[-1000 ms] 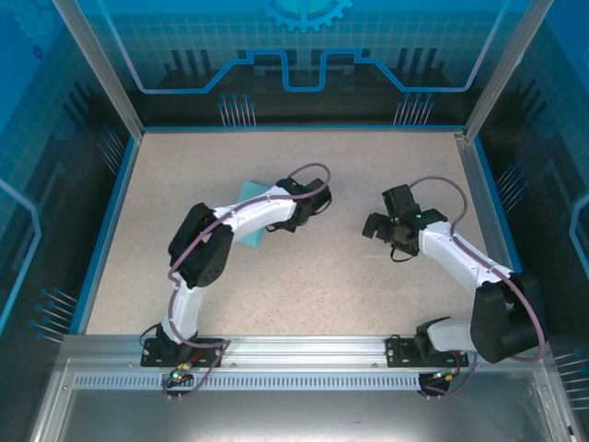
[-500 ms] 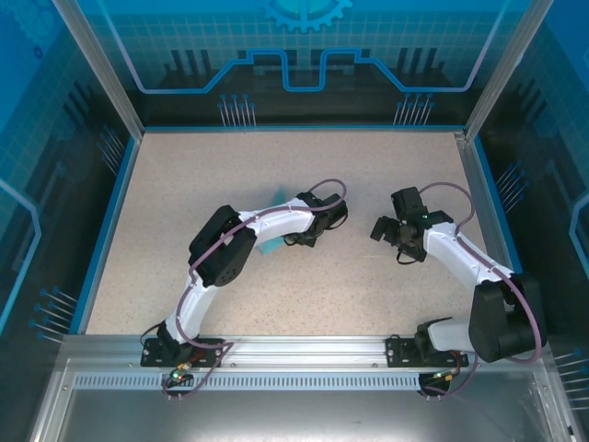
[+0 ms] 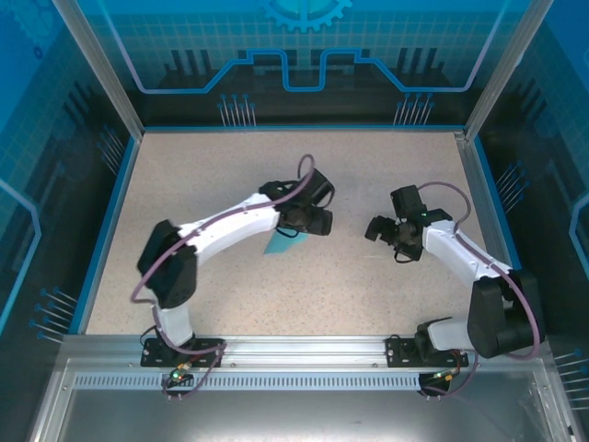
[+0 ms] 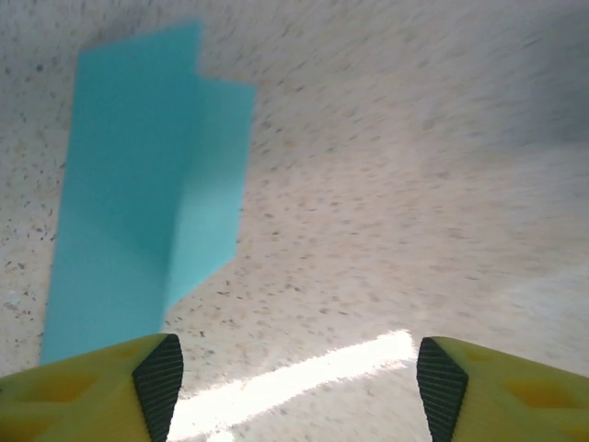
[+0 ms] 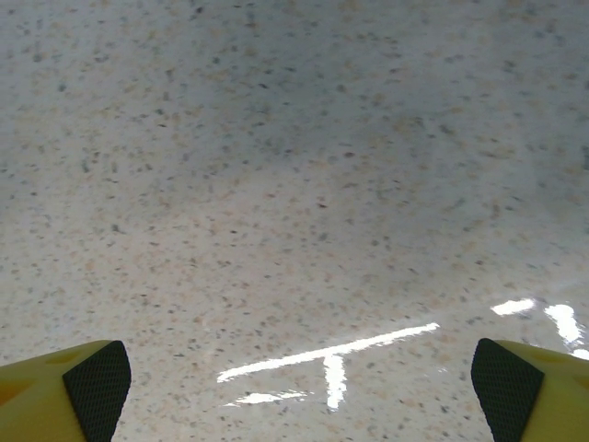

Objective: Fold a paper plane with a square sheet of paper (pick it up from the middle)

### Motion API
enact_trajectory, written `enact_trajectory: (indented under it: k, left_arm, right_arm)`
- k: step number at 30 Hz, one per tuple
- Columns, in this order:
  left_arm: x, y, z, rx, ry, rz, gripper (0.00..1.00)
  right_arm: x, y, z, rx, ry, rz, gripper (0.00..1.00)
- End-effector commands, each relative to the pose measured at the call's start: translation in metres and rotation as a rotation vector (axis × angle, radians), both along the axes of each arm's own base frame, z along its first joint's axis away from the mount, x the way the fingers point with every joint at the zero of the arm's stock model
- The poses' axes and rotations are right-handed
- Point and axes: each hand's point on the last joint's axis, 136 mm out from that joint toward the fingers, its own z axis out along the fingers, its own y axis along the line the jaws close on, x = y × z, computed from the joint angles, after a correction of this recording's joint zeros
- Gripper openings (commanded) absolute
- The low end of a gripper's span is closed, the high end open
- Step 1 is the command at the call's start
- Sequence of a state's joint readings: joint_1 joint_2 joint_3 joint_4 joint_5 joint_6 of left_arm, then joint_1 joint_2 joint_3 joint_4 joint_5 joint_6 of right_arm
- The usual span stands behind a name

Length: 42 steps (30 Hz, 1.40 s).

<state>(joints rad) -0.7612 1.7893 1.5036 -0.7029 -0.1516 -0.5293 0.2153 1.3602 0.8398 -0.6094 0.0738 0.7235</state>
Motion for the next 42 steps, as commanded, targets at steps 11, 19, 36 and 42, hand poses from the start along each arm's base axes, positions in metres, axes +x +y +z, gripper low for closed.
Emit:
enact_trajectory:
  k: [11,19,36,42]
  left_arm:
    - [0.005,0.133,-0.012,-0.265,0.066,0.429,0.98]
    - [-0.017,0.198,-0.036,-0.304,0.109,0.689,0.99]
    - [-0.021,0.205,-0.047,-0.328,0.153,0.712,0.99]
    - [-0.017,0.196,-0.048,-0.352,0.174,0.677,0.98]
  right_arm:
    - [0.044,0.180,0.046,0.168,-0.141,0.509,0.97]
    - [0.050,0.286,0.033,0.252,-0.080,0.716,0.70]
    - [0.031,0.300,-0.059,0.152,0.149,0.876,0.65]
    - [0.006,0.276,-0.085,0.094,0.219,1.031,0.67]
